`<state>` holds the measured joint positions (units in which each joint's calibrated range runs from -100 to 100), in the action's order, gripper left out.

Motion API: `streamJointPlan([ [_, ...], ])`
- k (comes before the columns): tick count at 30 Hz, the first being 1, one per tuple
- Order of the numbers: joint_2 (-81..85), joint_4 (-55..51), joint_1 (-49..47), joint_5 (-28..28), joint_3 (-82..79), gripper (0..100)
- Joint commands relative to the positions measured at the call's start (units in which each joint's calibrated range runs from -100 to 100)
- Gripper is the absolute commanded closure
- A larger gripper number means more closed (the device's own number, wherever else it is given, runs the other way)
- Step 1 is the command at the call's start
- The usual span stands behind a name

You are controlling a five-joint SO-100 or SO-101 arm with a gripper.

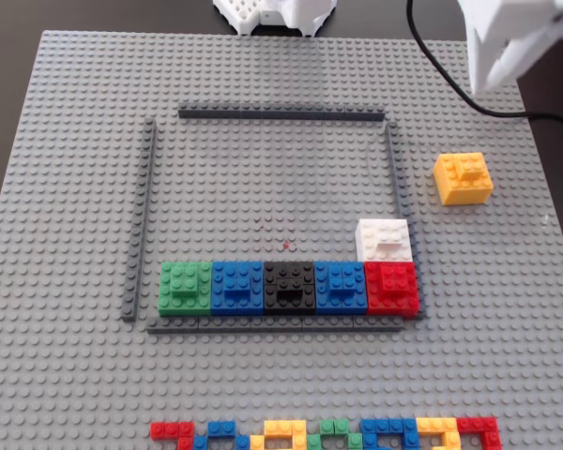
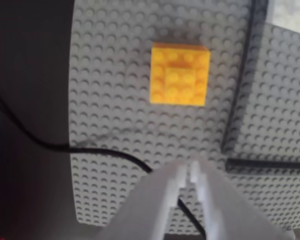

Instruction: Grab the cube and place it into the grid

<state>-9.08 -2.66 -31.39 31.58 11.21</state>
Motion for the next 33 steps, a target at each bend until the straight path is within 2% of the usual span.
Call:
streamJointPlan([
  [1,-1.7,1.2,0.0,0.0,4.7,100],
  [5,-3.9,2.0,0.5,0.2,4.9,98],
  [10,-5.8,2.8,1.6,0.5,5.1,82],
  [17,-8.4,3.1,3.4,0.8,7.8,69],
  [33,-12.9,3.7,4.4,0.2,7.4,70],
])
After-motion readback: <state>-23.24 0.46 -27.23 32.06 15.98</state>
